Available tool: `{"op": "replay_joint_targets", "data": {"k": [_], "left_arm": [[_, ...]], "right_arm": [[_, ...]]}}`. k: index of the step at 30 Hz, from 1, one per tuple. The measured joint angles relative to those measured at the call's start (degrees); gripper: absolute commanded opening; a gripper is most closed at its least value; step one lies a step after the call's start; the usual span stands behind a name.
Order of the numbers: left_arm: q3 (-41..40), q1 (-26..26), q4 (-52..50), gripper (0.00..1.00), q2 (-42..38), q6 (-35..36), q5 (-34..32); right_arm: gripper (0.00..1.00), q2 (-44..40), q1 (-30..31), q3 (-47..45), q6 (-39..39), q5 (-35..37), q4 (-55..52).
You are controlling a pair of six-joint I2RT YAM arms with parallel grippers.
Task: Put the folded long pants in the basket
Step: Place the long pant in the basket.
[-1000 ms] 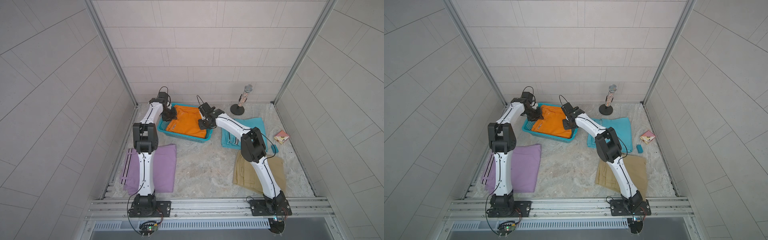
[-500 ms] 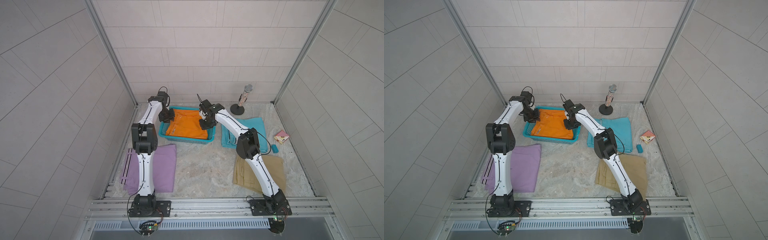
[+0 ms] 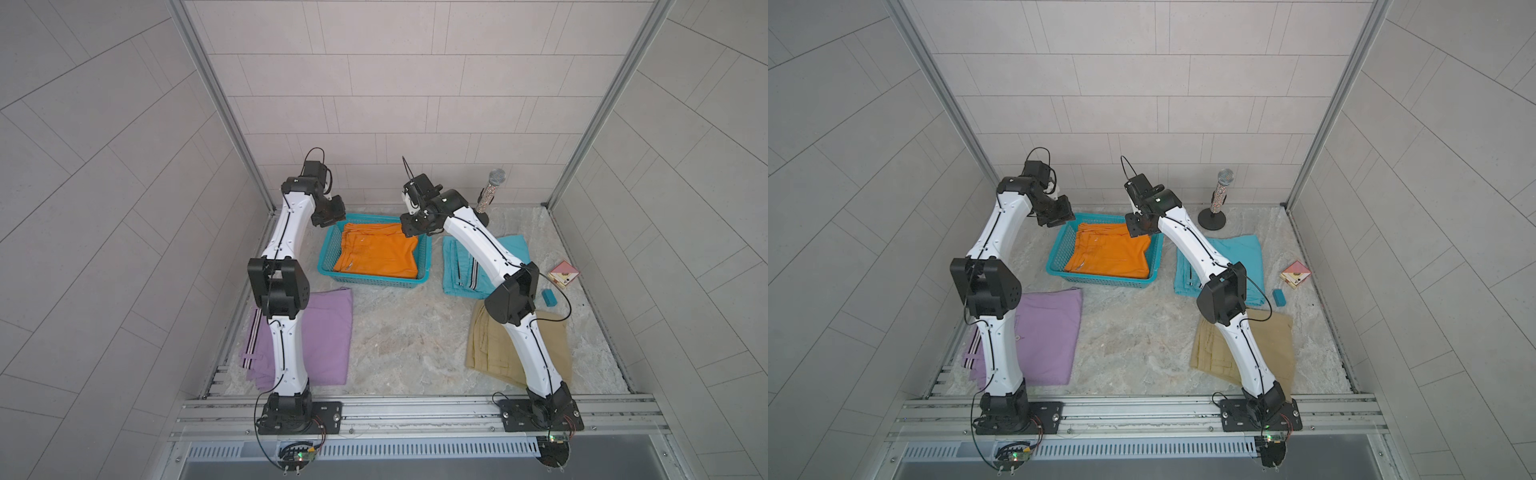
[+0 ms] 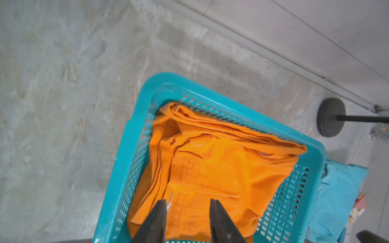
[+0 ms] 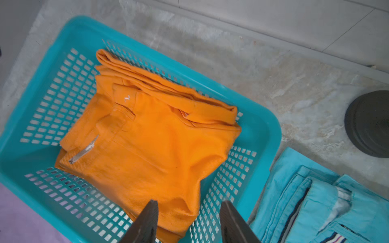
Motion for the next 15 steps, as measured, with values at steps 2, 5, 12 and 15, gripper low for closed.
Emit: {"op": "replay_joint_targets", "data": {"k": [2, 5, 12, 15], "left_arm": [[1.4, -1.0, 0.1, 0.33, 1.2, 0.0, 0.7], [3.7, -2.2, 0.0, 0.35, 5.4, -0.2, 1.8], [4.3, -3.3, -0.2, 0.47, 16.0, 0.2, 2.6], [5.3, -3.2, -0.9, 0.57, 17.6, 0.6, 3.0]], "right_arm": [[0.47, 1.2, 0.2, 0.2, 0.8, -0.2, 1.2], [0.46, 4.8, 0.2, 0.2, 1.7, -0.7, 2.6], [0.50, 14.3, 0.2, -1.0, 3.2, -1.7, 3.8], [0.53, 14.8, 0.2, -1.4, 3.4, -1.7, 4.0]]}}
